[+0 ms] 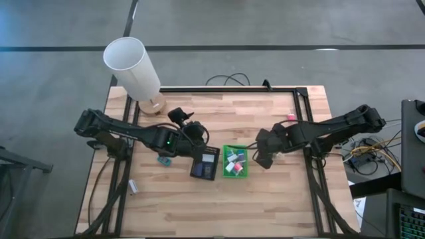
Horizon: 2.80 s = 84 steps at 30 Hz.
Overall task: Pick & Place Office items
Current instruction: Put the green charger adapter into the green basket
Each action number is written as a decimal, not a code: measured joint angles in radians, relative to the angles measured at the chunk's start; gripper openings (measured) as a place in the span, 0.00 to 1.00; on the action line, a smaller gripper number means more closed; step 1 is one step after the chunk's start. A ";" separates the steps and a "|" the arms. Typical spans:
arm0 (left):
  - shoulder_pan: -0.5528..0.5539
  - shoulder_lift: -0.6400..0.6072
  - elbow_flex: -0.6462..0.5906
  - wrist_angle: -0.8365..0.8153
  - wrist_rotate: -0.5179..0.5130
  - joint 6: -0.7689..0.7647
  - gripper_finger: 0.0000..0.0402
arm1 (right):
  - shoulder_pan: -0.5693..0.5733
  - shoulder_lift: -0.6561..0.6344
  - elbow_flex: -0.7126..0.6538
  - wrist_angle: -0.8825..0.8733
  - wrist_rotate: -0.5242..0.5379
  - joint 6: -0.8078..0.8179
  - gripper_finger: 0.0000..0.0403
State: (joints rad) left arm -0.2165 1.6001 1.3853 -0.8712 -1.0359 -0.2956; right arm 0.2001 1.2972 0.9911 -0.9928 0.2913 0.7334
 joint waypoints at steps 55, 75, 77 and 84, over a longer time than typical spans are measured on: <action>-0.002 0.000 0.000 -0.162 -0.022 -0.076 0.78 | -0.003 -0.013 -0.227 -0.117 -0.076 0.231 0.64; -0.002 0.000 0.000 -0.162 0.032 -0.079 0.78 | -0.003 -0.013 -0.353 0.067 -0.143 0.201 0.64; -0.002 0.000 0.000 -0.162 0.034 -0.079 0.78 | -0.003 -0.013 -0.367 0.076 -0.143 0.201 0.64; -0.002 0.000 0.000 -0.162 0.034 -0.079 0.78 | -0.003 -0.013 -0.401 0.131 -0.135 0.198 0.64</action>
State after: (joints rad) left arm -0.2184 1.6005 1.3849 -1.0336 -1.0019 -0.3749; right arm 0.1974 1.2842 0.5900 -0.8618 0.1558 0.9311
